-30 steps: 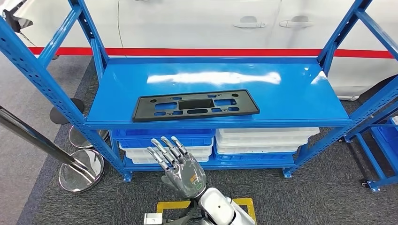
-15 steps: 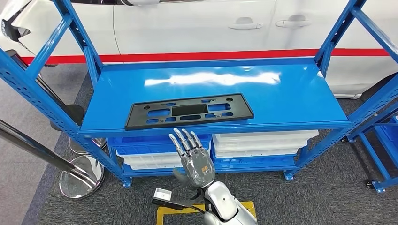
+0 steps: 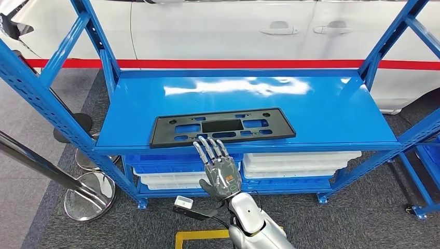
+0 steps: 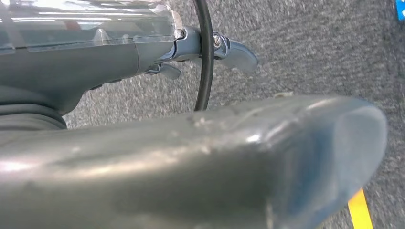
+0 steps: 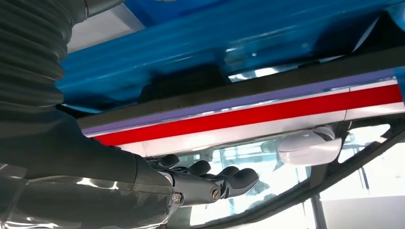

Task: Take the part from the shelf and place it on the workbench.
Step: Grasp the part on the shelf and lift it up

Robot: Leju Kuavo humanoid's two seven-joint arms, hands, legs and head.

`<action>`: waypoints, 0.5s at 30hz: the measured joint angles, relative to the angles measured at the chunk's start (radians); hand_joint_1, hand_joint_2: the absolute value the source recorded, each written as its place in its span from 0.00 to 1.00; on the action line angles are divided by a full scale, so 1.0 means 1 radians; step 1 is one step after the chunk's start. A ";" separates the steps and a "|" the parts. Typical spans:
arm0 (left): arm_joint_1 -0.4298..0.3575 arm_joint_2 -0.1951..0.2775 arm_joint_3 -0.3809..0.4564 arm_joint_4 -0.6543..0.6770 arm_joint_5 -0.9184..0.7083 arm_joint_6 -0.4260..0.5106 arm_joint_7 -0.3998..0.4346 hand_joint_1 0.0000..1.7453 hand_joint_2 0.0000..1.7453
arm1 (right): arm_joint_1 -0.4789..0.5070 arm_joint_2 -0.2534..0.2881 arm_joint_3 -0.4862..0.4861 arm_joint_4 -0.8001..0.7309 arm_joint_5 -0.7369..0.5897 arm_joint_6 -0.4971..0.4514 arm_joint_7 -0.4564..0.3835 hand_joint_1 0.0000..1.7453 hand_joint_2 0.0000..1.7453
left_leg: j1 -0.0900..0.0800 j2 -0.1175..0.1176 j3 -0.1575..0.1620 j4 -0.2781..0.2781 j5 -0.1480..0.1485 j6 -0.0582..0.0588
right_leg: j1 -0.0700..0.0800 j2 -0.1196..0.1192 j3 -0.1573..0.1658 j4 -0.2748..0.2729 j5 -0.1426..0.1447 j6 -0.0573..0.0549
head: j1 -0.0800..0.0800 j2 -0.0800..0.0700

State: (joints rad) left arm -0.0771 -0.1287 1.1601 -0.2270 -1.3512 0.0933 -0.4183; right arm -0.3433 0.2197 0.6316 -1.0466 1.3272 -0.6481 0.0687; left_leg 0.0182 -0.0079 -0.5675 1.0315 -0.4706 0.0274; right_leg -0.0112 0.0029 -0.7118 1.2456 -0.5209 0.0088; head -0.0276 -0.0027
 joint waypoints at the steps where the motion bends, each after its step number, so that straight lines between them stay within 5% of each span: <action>1: 0.000 0.000 0.000 0.000 -0.001 0.000 0.000 0.00 0.00 | -0.004 0.000 -0.002 0.002 0.000 -0.001 0.000 0.00 1.00 | 0.000 -0.001 0.007 -0.001 -0.005 -0.002 | 0.003 0.000 0.027 -0.071 0.045 -0.008 | 0.000 0.000; 3: -0.002 -0.001 0.000 0.001 -0.002 0.000 0.001 0.00 0.00 | -0.016 0.000 -0.009 0.008 -0.002 -0.002 0.000 0.00 1.00 | -0.003 -0.001 0.015 -0.001 -0.015 -0.010 | 0.011 -0.001 0.072 -0.182 0.091 -0.022 | 0.000 0.000; 8: -0.007 0.002 0.000 0.002 -0.003 0.000 0.004 0.00 0.00 | -0.039 0.002 -0.024 0.020 -0.008 -0.002 -0.001 0.00 1.00 | -0.001 0.004 0.019 0.009 -0.035 -0.038 | 0.010 0.002 0.104 -0.234 0.084 -0.035 | 0.000 0.000; 12: -0.010 0.005 0.000 0.002 -0.006 -0.002 0.007 0.00 0.00 | -0.058 0.005 -0.034 0.030 -0.025 -0.002 -0.005 0.00 1.00 | 0.002 0.004 -0.099 0.228 -0.118 -0.051 | 0.007 -0.002 0.132 -0.244 0.070 -0.046 | 0.000 0.000; 14: -0.009 0.008 0.000 0.002 -0.007 -0.003 0.009 0.00 0.00 | -0.062 0.005 -0.042 0.037 -0.036 -0.002 -0.011 0.00 1.00 | 0.003 0.005 -0.135 0.259 -0.094 -0.055 | 0.008 -0.001 0.146 -0.243 0.058 -0.046 | 0.000 0.000; 15: -0.009 0.010 0.000 0.002 -0.007 -0.003 0.010 0.00 0.00 | -0.065 0.006 -0.046 0.041 -0.040 -0.002 -0.014 0.00 1.00 | 0.004 0.005 -0.125 0.217 -0.054 -0.055 | 0.007 0.000 0.155 -0.241 0.051 -0.044 | 0.000 0.000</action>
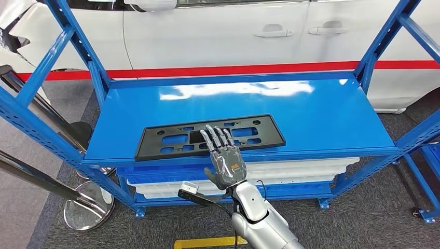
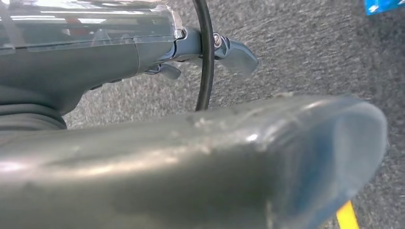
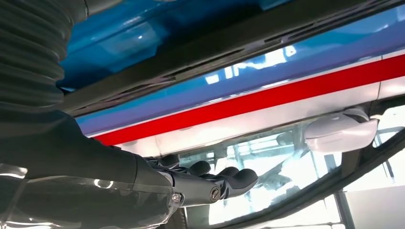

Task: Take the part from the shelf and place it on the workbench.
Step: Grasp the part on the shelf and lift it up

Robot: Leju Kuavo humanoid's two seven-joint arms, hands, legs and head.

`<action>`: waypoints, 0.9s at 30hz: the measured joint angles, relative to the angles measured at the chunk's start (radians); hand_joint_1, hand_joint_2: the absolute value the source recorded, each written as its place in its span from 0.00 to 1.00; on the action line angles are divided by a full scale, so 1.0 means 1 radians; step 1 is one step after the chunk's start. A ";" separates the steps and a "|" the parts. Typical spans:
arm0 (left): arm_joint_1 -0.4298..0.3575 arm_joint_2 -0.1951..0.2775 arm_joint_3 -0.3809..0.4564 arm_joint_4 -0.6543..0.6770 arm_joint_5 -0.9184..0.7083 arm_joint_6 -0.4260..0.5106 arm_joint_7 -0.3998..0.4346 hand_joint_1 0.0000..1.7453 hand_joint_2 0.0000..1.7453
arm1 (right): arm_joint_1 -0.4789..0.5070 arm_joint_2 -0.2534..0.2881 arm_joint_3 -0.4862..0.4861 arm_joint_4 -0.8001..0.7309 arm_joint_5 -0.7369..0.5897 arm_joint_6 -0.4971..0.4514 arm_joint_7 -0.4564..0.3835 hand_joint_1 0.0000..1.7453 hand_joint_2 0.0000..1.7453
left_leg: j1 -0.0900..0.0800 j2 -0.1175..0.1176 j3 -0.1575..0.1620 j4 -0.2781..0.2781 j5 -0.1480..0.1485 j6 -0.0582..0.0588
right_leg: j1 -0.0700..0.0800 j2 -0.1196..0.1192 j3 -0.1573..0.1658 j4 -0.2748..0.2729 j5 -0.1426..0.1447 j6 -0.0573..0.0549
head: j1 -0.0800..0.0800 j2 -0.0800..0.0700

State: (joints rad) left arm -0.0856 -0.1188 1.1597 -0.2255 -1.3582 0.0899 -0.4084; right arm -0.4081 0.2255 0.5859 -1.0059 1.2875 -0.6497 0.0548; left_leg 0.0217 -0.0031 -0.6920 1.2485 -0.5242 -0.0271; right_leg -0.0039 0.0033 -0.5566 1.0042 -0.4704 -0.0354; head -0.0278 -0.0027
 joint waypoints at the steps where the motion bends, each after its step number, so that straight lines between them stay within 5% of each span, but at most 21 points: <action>1: 0.000 0.002 0.000 0.000 0.000 -0.001 0.000 0.00 0.00 | -0.003 0.001 -0.002 0.003 -0.002 0.000 -0.002 0.00 1.00 | 0.000 0.001 0.023 -0.069 0.048 0.002 | 0.000 0.001 0.009 0.002 -0.008 0.003 | 0.000 0.000; 3: -0.002 0.004 0.000 0.000 -0.001 -0.001 0.001 0.00 0.00 | -0.011 0.003 -0.007 0.008 -0.007 0.000 -0.004 0.00 1.00 | -0.003 0.001 0.068 -0.180 0.099 0.010 | 0.003 0.002 0.016 0.007 -0.021 0.012 | 0.000 0.000; 8: -0.003 0.004 -0.001 0.000 -0.002 -0.001 0.002 0.00 0.00 | -0.023 0.005 -0.019 0.018 -0.012 0.000 -0.005 0.00 1.00 | -0.003 -0.002 0.088 -0.222 0.090 0.037 | 0.005 0.002 0.011 0.023 -0.041 0.033 | 0.000 0.000; 10: -0.005 0.004 -0.001 0.000 -0.002 -0.001 0.002 0.00 0.00 | -0.028 0.006 -0.023 0.019 -0.012 -0.001 -0.005 0.00 1.00 | 0.000 -0.001 0.098 -0.228 0.085 0.049 | 0.001 0.001 -0.034 0.108 -0.080 0.045 | 0.000 0.000; 12: -0.007 0.005 -0.002 0.000 -0.002 0.001 0.002 0.00 0.00 | -0.029 0.005 -0.028 0.024 -0.013 -0.001 -0.006 0.00 1.00 | 0.000 -0.001 0.105 -0.228 0.077 0.056 | -0.003 0.001 -0.118 0.245 -0.123 0.052 | 0.000 0.000; 14: -0.006 0.006 -0.002 0.000 -0.003 0.002 0.003 0.00 0.00 | -0.028 0.004 -0.032 0.033 -0.012 -0.002 -0.005 0.00 1.00 | 0.000 -0.002 0.118 -0.228 0.067 0.056 | -0.007 0.001 -0.173 0.302 -0.109 0.054 | 0.000 0.000; 18: -0.007 0.006 -0.006 0.000 -0.006 0.004 0.004 0.00 0.00 | -0.035 0.003 -0.040 0.049 0.017 -0.001 0.002 0.00 1.00 | -0.002 -0.005 0.154 -0.227 0.040 0.042 | -0.007 -0.002 -0.102 0.084 0.046 0.046 | 0.000 0.000; 23: -0.014 0.007 -0.017 0.000 -0.015 0.016 0.004 0.00 0.00 | -0.061 -0.004 -0.043 0.070 0.108 0.047 0.042 0.00 1.00 | -0.001 -0.001 0.158 -0.224 0.020 0.012 | -0.002 0.002 -0.076 0.022 0.045 0.022 | 0.000 0.000; 25: -0.017 0.008 -0.018 0.000 -0.015 0.019 0.004 0.00 0.00 | -0.077 -0.009 -0.043 0.078 0.135 0.071 0.054 0.00 1.00 | 0.001 0.000 0.129 -0.156 -0.017 0.005 | -0.006 0.001 -0.065 0.013 0.043 0.010 | 0.000 0.000; 27: -0.019 0.009 -0.018 0.000 -0.015 0.020 0.004 0.00 0.00 | -0.088 -0.014 -0.043 0.088 0.153 0.089 0.063 0.00 1.00 | 0.001 0.000 0.057 -0.022 -0.070 0.002 | -0.003 0.000 -0.059 0.013 0.038 0.003 | 0.000 0.000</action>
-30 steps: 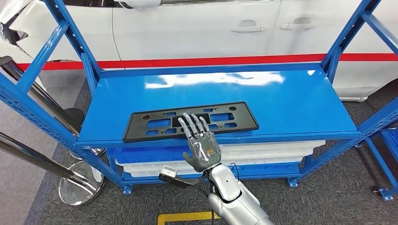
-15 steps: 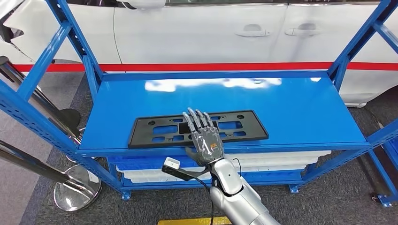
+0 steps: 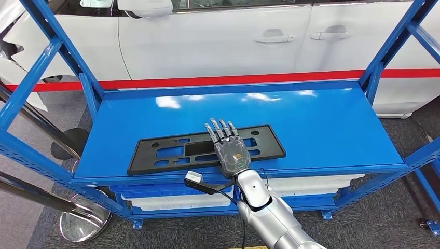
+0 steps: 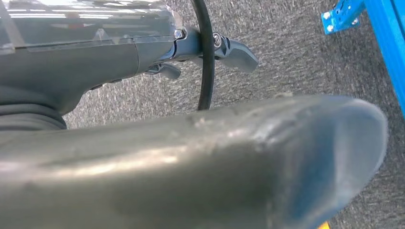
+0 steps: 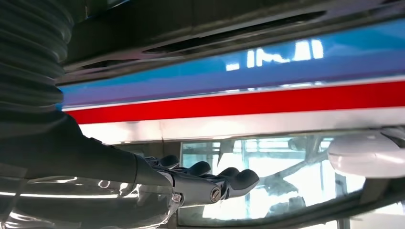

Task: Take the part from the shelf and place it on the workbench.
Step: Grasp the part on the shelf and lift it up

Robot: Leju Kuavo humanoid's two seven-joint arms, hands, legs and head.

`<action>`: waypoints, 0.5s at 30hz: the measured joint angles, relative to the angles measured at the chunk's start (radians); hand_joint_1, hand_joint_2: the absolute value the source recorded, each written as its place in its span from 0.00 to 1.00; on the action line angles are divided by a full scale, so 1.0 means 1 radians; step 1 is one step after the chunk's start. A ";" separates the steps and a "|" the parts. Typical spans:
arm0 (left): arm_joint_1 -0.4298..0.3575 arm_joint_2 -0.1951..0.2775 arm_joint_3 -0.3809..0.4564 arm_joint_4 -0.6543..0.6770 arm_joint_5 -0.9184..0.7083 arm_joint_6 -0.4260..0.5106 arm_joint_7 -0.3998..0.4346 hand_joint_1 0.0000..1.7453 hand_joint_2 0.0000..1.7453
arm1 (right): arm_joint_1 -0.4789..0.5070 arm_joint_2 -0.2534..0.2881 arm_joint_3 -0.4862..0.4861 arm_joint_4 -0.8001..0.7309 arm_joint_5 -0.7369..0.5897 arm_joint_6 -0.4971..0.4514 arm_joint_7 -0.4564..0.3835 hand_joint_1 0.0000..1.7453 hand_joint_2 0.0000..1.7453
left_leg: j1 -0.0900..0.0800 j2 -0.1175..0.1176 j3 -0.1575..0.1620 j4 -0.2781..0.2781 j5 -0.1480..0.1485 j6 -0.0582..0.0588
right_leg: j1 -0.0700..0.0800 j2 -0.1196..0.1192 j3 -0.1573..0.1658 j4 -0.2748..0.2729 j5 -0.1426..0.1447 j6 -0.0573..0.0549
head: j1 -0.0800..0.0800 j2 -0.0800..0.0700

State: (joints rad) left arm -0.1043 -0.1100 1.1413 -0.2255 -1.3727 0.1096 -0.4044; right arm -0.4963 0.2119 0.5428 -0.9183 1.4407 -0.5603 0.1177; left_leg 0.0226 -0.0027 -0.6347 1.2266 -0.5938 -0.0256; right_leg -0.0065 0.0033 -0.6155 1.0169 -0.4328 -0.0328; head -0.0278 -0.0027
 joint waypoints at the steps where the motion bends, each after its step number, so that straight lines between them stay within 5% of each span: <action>1: 0.000 0.001 0.000 0.000 0.000 0.000 0.000 0.00 0.00 | -0.002 -0.003 0.000 0.005 0.006 0.005 0.003 0.00 1.00 | 0.000 0.000 -0.034 0.055 -0.013 -0.001 | 0.002 0.000 0.002 0.001 -0.003 -0.002 | 0.000 0.000; 3: 0.002 0.002 0.000 0.000 0.001 0.000 0.000 0.00 0.00 | -0.003 -0.008 0.000 0.013 0.011 0.008 0.007 0.00 1.00 | 0.000 0.000 -0.054 0.059 0.022 0.001 | 0.004 0.001 0.007 0.004 -0.009 -0.003 | 0.000 0.000; 5: 0.002 0.002 0.000 0.000 0.001 0.000 0.000 0.00 0.00 | -0.006 -0.011 0.000 0.018 0.012 0.009 0.008 0.00 1.00 | -0.001 0.000 -0.008 -0.068 0.105 0.011 | 0.006 0.003 0.016 0.008 -0.017 -0.001 | 0.000 0.000; 7: -0.001 0.003 0.000 0.000 0.001 0.000 0.000 0.00 0.00 | -0.011 -0.014 0.000 0.023 0.013 0.012 0.009 0.00 1.00 | -0.006 0.000 0.036 -0.173 0.146 0.021 | 0.009 0.004 0.019 0.011 -0.022 0.006 | 0.000 0.000; 12: -0.002 0.002 -0.001 0.000 0.001 0.000 -0.001 0.00 0.00 | -0.017 -0.022 0.000 0.036 0.020 0.021 0.020 0.00 1.00 | -0.003 -0.002 0.051 -0.212 0.156 0.044 | 0.011 0.003 0.010 0.028 -0.039 0.033 | 0.000 0.000; 14: -0.003 0.001 -0.002 0.000 0.001 0.000 -0.001 0.00 0.00 | -0.020 -0.027 -0.001 0.041 0.022 0.021 0.021 0.00 1.00 | -0.001 0.000 0.055 -0.220 0.160 0.053 | 0.007 0.003 -0.034 0.124 -0.092 0.042 | 0.000 0.000; 15: -0.003 0.001 -0.003 0.000 0.001 0.000 -0.002 0.00 0.00 | -0.020 -0.030 -0.001 0.044 0.022 0.021 0.022 0.13 1.00 | -0.001 0.000 0.054 -0.221 0.160 0.054 | 0.004 0.003 -0.067 0.190 -0.123 0.046 | 0.000 0.000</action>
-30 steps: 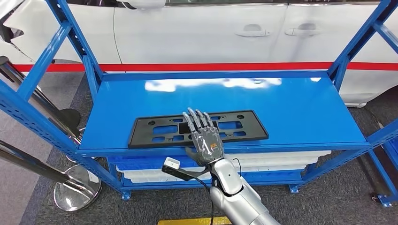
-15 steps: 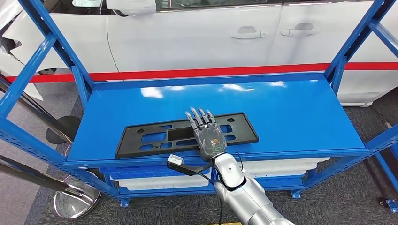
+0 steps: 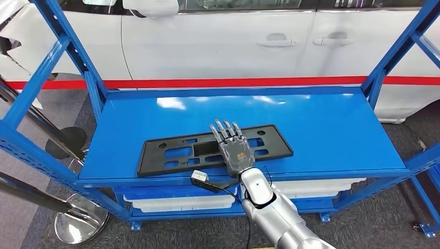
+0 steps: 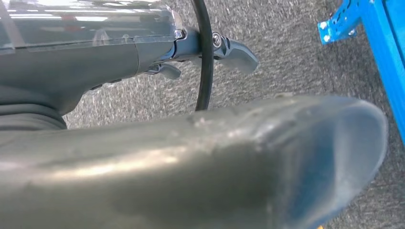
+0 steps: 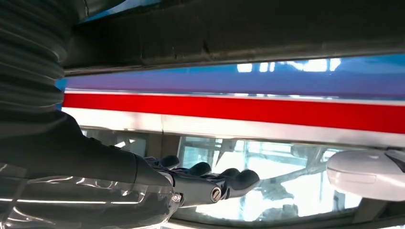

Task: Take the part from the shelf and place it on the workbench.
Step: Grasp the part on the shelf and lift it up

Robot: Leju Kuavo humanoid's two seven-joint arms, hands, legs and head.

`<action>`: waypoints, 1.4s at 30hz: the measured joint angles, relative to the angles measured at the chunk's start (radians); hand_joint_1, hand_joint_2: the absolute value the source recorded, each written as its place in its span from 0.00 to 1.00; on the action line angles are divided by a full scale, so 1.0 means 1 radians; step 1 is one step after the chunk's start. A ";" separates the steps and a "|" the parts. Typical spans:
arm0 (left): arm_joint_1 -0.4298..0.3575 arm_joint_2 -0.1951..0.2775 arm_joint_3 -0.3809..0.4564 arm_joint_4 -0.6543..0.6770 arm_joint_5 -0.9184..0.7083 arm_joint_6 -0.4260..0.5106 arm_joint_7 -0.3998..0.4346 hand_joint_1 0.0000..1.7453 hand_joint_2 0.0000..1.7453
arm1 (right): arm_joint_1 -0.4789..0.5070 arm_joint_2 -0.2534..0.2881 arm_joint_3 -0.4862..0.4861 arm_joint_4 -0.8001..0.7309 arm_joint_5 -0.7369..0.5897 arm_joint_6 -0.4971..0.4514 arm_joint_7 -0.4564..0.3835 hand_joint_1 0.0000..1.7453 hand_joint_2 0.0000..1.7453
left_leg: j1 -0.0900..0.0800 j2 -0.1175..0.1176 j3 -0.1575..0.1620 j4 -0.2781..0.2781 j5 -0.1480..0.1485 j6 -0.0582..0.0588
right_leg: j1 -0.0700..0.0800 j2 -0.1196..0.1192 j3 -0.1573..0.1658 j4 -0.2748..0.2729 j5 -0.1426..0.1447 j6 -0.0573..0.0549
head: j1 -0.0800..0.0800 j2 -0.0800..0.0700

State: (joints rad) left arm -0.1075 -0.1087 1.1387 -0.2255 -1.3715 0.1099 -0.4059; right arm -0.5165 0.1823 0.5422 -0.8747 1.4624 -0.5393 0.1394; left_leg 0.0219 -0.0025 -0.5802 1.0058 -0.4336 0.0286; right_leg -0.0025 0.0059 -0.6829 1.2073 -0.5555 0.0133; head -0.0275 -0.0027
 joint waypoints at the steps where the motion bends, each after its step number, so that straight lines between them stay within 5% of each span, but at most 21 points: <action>1: 0.000 0.000 0.000 0.000 0.000 0.000 0.000 0.00 0.00 | 0.001 -0.003 0.000 0.004 0.000 0.001 0.000 0.37 1.00 | 0.000 0.000 0.000 0.000 0.000 0.000 | -0.003 0.000 -0.030 0.057 -0.020 0.003 | 0.000 0.000; 3: 0.001 0.000 -0.001 0.000 0.000 0.000 0.000 0.00 0.00 | 0.002 -0.008 0.000 0.011 -0.002 0.008 -0.001 0.87 1.00 | 0.000 -0.001 0.001 0.001 -0.002 -0.001 | -0.008 -0.001 -0.046 0.078 -0.004 0.007 | 0.000 0.000; 4: 0.001 0.000 -0.001 0.000 0.000 0.000 0.000 0.00 0.00 | 0.002 -0.009 0.000 0.014 -0.006 0.013 -0.003 0.99 1.00 | 0.000 -0.002 0.003 0.002 -0.004 -0.003 | -0.010 -0.001 -0.024 0.030 0.030 0.007 | 0.000 0.000; 6: 0.001 -0.001 -0.003 0.000 0.001 0.000 0.000 0.00 0.00 | 0.000 -0.010 0.000 0.019 -0.014 0.023 -0.010 1.00 1.00 | -0.002 -0.003 0.006 0.005 -0.009 -0.010 | -0.010 -0.003 0.044 -0.112 0.095 0.002 | 0.000 0.000; 8: 0.001 -0.001 -0.004 0.000 0.001 0.000 0.000 0.00 0.00 | -0.001 -0.010 0.000 0.023 -0.018 0.027 -0.015 1.00 1.00 | -0.005 -0.003 0.006 0.008 -0.013 -0.020 | -0.006 -0.003 0.078 -0.185 0.114 -0.005 | 0.000 0.000; 12: 0.001 -0.001 -0.004 0.000 0.002 0.000 -0.001 0.00 0.00 | -0.001 -0.011 0.000 0.029 -0.026 0.032 -0.019 1.00 1.00 | -0.003 -0.003 0.002 0.022 -0.028 -0.042 | -0.007 -0.003 0.082 -0.197 0.115 -0.029 | 0.000 0.000; 16: 0.003 -0.003 -0.004 0.000 0.008 -0.001 -0.002 0.00 0.00 | -0.001 -0.011 0.000 0.033 -0.034 0.035 -0.025 0.98 1.00 | -0.001 -0.002 -0.101 0.247 -0.139 -0.053 | -0.006 -0.006 0.088 -0.201 0.115 -0.045 | 0.000 0.000; 18: 0.006 -0.003 -0.004 0.000 0.010 0.000 -0.002 0.00 0.00 | 0.001 -0.011 0.000 0.037 -0.035 0.035 -0.028 0.97 1.00 | -0.001 -0.002 -0.127 0.292 -0.136 -0.053 | -0.003 -0.005 0.090 -0.200 0.112 -0.047 | 0.000 0.000; 21: 0.006 -0.003 -0.004 0.000 0.012 0.000 -0.002 0.00 0.00 | 0.001 -0.011 0.000 0.038 -0.038 0.037 -0.030 0.97 1.00 | -0.003 -0.002 -0.045 0.114 -0.039 -0.043 | 0.001 -0.004 0.096 -0.195 0.106 -0.042 | 0.000 0.000; 23: 0.006 -0.003 -0.004 0.000 0.013 0.000 -0.002 0.00 0.00 | 0.001 -0.011 -0.001 0.039 -0.042 0.038 -0.030 0.97 1.00 | -0.007 -0.002 -0.004 0.025 -0.012 -0.034 | 0.004 -0.004 0.095 -0.191 0.103 -0.034 | 0.000 0.000; 26: 0.007 -0.004 -0.004 0.000 0.014 0.000 -0.002 0.00 0.00 | 0.001 -0.011 -0.002 0.040 -0.045 0.039 -0.029 0.98 1.00 | -0.009 -0.002 0.000 0.009 -0.009 -0.020 | 0.002 -0.003 0.094 -0.192 0.103 -0.019 | 0.000 0.000; 28: 0.007 -0.005 -0.004 0.000 0.015 -0.001 -0.003 0.00 0.00 | 0.000 -0.011 -0.003 0.041 -0.047 0.041 -0.029 0.98 1.00 | -0.004 0.000 0.004 -0.001 -0.002 -0.008 | 0.001 -0.003 0.080 -0.159 0.078 -0.008 | 0.000 0.000; 31: 0.007 -0.006 -0.004 0.000 0.017 -0.003 -0.004 0.00 0.00 | 0.002 -0.012 -0.005 0.044 -0.054 0.048 -0.034 0.99 1.00 | -0.003 0.002 0.003 -0.004 0.000 0.000 | -0.004 -0.003 -0.006 0.017 -0.011 0.003 | 0.000 0.000; 33: 0.008 -0.006 -0.004 0.000 0.017 -0.003 -0.005 0.00 0.00 | 0.006 -0.013 -0.006 0.046 -0.061 0.048 -0.039 0.99 1.00 | -0.003 0.001 0.004 -0.002 -0.002 0.000 | -0.008 -0.004 -0.041 0.082 -0.020 0.007 | 0.000 0.000; 34: 0.008 -0.007 -0.004 0.000 0.018 -0.003 -0.005 0.00 0.00 | 0.007 -0.013 -0.006 0.046 -0.064 0.047 -0.043 0.99 1.00 | -0.003 0.001 0.005 -0.001 -0.003 -0.001 | -0.010 -0.004 -0.030 0.058 0.005 0.007 | 0.000 0.000; 37: 0.009 -0.009 -0.004 0.000 0.021 -0.003 -0.006 0.00 0.00 | 0.009 -0.013 -0.007 0.039 -0.097 0.037 -0.071 0.98 1.00 | -0.004 -0.002 0.009 0.008 -0.013 -0.013 | -0.013 -0.005 0.063 -0.129 0.093 0.003 | 0.000 0.000; 39: 0.011 -0.010 -0.003 0.000 0.030 -0.002 -0.012 0.00 0.00 | 0.026 -0.012 -0.007 0.008 -0.170 0.023 -0.129 0.98 1.00 | -0.006 -0.003 0.008 0.011 -0.017 -0.025 | -0.009 -0.004 0.086 -0.181 0.100 -0.005 | 0.000 0.000; 42: 0.019 -0.011 0.005 0.000 0.052 0.003 -0.027 0.00 0.00 | 0.093 -0.008 -0.005 -0.128 -0.385 -0.015 -0.270 1.00 1.00 | -0.001 -0.002 0.008 0.016 -0.027 -0.043 | -0.006 -0.002 0.089 -0.188 0.102 -0.025 | 0.000 0.000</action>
State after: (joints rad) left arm -0.0882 -0.1202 1.1437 -0.2255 -1.3192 0.1131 -0.4324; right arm -0.4232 0.1742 0.5372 -1.0027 1.0776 -0.5538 -0.1308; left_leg 0.0205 -0.0049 -0.5725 1.0214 -0.4602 -0.0144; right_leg -0.0084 0.0040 -0.5943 1.0196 -0.4539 -0.0114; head -0.0277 -0.0027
